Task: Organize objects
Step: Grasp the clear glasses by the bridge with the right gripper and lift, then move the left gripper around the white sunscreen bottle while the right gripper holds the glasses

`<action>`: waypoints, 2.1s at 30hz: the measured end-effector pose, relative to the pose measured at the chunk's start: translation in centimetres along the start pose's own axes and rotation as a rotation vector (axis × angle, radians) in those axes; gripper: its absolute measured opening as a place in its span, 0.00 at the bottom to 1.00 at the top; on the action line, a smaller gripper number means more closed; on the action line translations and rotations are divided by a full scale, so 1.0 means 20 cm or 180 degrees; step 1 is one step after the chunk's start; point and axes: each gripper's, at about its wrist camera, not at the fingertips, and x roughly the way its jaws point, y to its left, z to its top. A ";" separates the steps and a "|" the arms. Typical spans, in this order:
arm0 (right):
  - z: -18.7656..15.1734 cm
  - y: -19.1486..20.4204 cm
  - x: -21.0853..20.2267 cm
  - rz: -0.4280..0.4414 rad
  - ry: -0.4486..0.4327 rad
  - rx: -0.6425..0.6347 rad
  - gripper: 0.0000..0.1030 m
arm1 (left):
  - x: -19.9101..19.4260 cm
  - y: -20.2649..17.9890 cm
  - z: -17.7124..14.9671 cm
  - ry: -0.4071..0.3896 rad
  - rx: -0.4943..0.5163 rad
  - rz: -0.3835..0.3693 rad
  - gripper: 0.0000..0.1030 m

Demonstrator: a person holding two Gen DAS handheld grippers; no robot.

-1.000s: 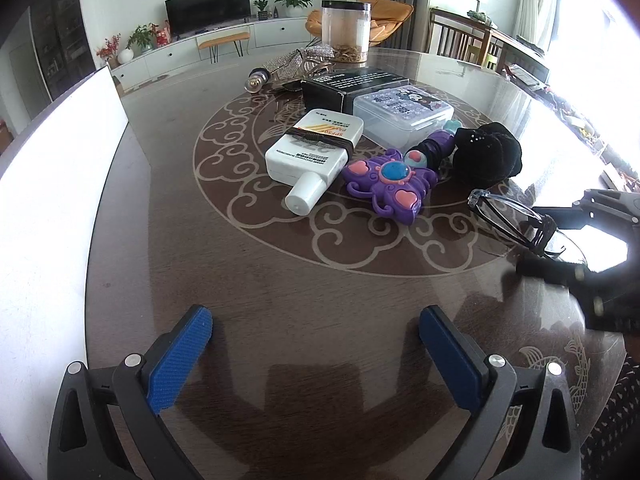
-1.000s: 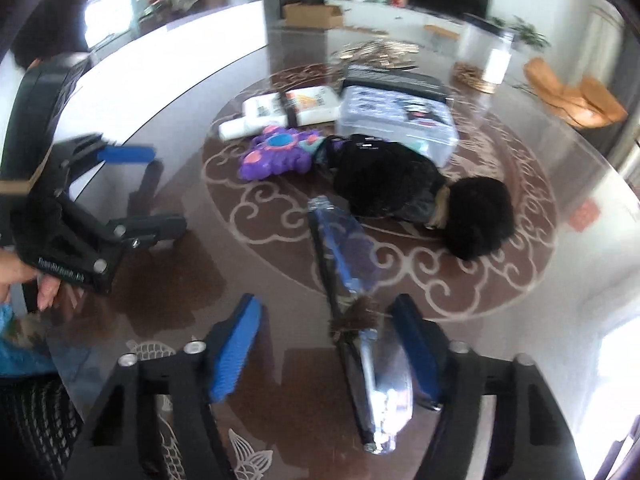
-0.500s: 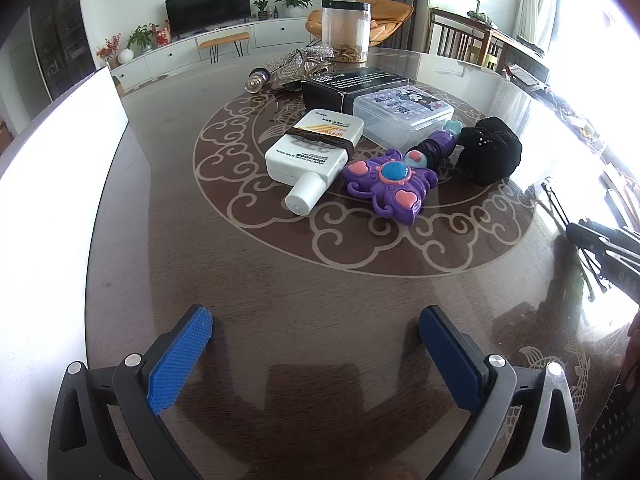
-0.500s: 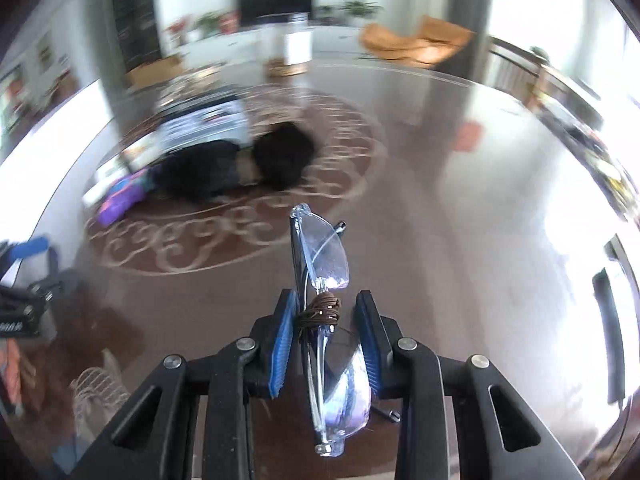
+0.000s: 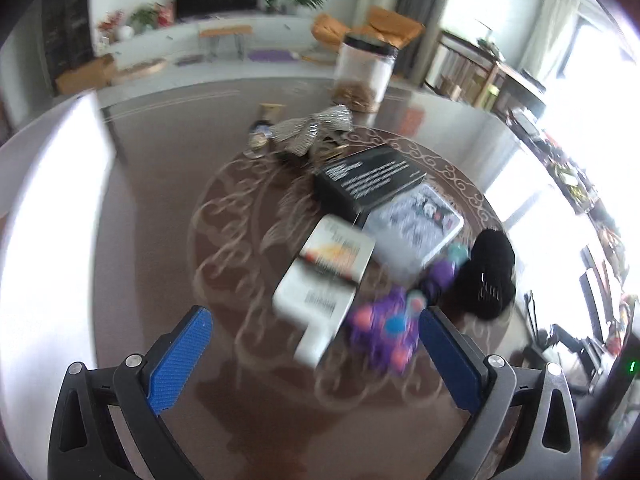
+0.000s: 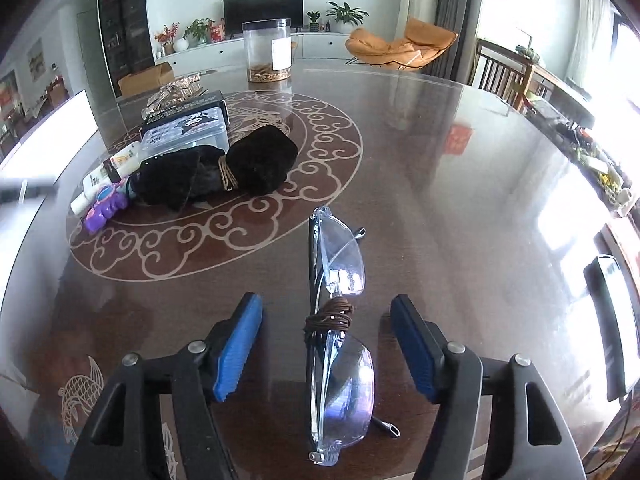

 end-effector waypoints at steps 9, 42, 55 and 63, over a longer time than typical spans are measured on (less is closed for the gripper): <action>-0.01 -0.01 0.00 0.0023 0.0012 0.0031 0.69 | 0.39 -0.08 0.15 0.0525 0.0454 0.0317 1.00; -0.01 0.00 0.01 0.0050 0.0036 0.0013 0.76 | -0.01 -0.15 -0.59 -0.0088 0.0151 0.0469 1.00; -0.01 -0.01 0.02 0.0092 0.0063 -0.0004 0.81 | 0.01 -0.17 -0.60 -0.0237 0.0151 0.0473 1.00; -0.01 -0.01 0.02 0.0098 0.0076 -0.0007 0.84 | 0.01 -0.17 -0.59 -0.0238 0.0151 0.0473 1.00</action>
